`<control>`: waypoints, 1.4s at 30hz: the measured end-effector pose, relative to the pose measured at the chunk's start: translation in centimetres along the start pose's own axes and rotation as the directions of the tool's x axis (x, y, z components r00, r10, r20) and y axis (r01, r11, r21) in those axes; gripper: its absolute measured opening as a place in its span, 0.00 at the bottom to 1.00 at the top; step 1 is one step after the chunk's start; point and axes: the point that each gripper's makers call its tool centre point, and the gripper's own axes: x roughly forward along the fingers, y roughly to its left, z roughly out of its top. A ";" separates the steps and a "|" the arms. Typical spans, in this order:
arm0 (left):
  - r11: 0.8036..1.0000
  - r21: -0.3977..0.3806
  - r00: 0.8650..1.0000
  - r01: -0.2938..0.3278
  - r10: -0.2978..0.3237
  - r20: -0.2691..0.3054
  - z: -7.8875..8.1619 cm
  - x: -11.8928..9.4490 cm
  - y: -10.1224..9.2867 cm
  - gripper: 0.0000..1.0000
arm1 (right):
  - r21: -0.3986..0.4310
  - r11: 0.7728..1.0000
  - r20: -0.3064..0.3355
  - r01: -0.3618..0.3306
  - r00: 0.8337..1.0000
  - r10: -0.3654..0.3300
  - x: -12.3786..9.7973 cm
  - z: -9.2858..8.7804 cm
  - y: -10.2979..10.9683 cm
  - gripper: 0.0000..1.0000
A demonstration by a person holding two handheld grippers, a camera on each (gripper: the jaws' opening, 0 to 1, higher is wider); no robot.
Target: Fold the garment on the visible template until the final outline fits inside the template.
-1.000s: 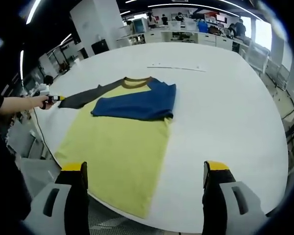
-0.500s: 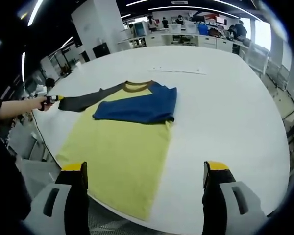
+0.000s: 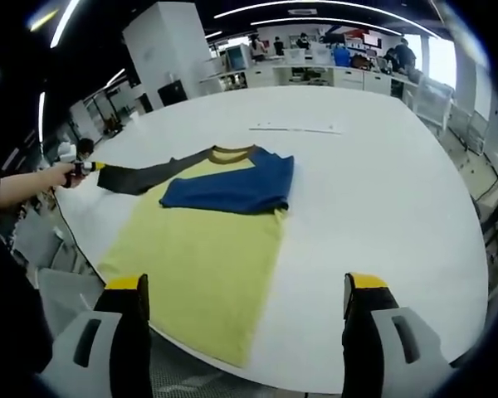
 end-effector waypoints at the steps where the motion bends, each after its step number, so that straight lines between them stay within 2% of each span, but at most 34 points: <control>1: 1.000 -0.001 1.000 0.001 -0.001 0.001 0.2 -0.1 -0.1 0.00 | 0.000 1.000 0.002 0.000 1.000 0.000 -0.1 0.0 0.0 0.97; 11: 0.999 0.042 0.999 0.023 -0.025 0.048 3.6 -3.0 -2.9 0.00 | 0.005 1.000 0.035 -0.001 0.999 0.001 -1.4 -0.7 0.2 0.97; 16: 0.997 0.072 0.997 0.034 -0.038 0.065 4.6 -4.2 -4.2 0.00 | 0.018 1.000 0.051 0.003 0.999 -0.004 -2.4 -1.2 -0.1 0.97; 29: 0.990 0.115 0.990 0.081 -0.094 0.107 6.1 -7.0 -7.7 0.00 | 0.044 0.999 0.081 0.016 0.997 -0.020 -4.8 -3.0 -0.1 0.97; 35: 0.985 0.138 0.985 0.102 -0.120 0.122 6.9 -7.9 -9.0 0.00 | 0.046 0.999 0.092 0.018 0.996 -0.022 -5.6 -3.4 0.0 0.97; 42: 0.978 0.153 0.977 0.144 -0.165 0.134 7.2 -9.0 -11.4 0.00 | 0.044 0.999 0.112 0.020 0.993 -0.025 -6.7 -3.6 0.2 0.97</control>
